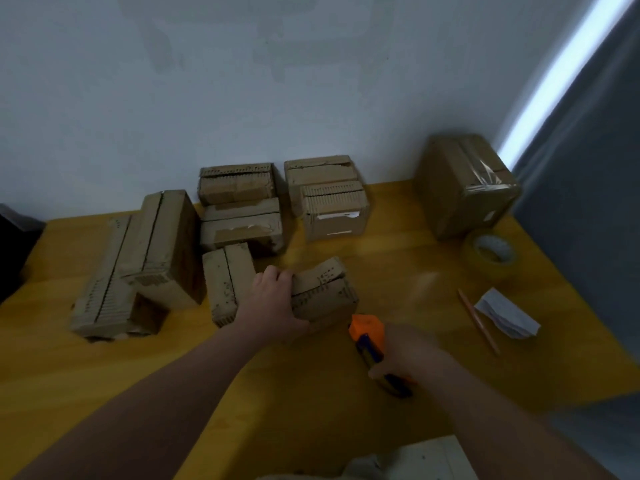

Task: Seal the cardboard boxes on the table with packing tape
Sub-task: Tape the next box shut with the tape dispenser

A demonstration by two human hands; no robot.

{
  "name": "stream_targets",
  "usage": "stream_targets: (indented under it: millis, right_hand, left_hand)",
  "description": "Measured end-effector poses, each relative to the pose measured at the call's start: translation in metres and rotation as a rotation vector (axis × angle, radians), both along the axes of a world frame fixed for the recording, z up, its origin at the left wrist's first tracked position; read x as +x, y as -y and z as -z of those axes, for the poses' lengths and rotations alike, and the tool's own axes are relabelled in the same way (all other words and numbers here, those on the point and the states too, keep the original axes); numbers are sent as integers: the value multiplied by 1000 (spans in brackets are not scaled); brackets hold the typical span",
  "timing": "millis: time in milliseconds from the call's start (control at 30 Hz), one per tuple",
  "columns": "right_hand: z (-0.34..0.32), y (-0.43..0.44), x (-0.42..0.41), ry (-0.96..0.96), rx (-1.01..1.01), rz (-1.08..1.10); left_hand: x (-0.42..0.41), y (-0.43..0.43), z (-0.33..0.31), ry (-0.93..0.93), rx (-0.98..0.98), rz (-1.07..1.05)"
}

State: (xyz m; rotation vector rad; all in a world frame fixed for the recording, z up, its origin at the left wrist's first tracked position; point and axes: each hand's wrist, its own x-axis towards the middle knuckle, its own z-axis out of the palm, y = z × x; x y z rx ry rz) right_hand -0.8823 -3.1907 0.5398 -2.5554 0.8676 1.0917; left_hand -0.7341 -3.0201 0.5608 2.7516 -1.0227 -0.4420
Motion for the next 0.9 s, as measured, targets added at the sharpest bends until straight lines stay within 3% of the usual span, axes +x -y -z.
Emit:
stream_targets:
  millis: [133, 333, 500, 667, 800, 900]
  right_hand:
    - [12, -14, -13, 170, -110, 97]
    - [14, -14, -16, 487, -38, 339]
    - [-14, -5, -13, 851, 132, 560]
    - [-63, -17, -11, 1109, 444, 637]
    - [-92, -40, -7, 1097, 634, 501]
    - [-87, -56, 2, 1005, 633, 325]
  left_hand:
    - [-5, -24, 1, -2, 27, 34]
    - [-13, -49, 4, -96, 76, 185]
    - [-20, -66, 13, -126, 35, 273]
    - [-26, -80, 33, -291, -268, 70]
    - [-32, -80, 42, -273, -439, 19]
    - [-33, -79, 44, -268, -502, 9]
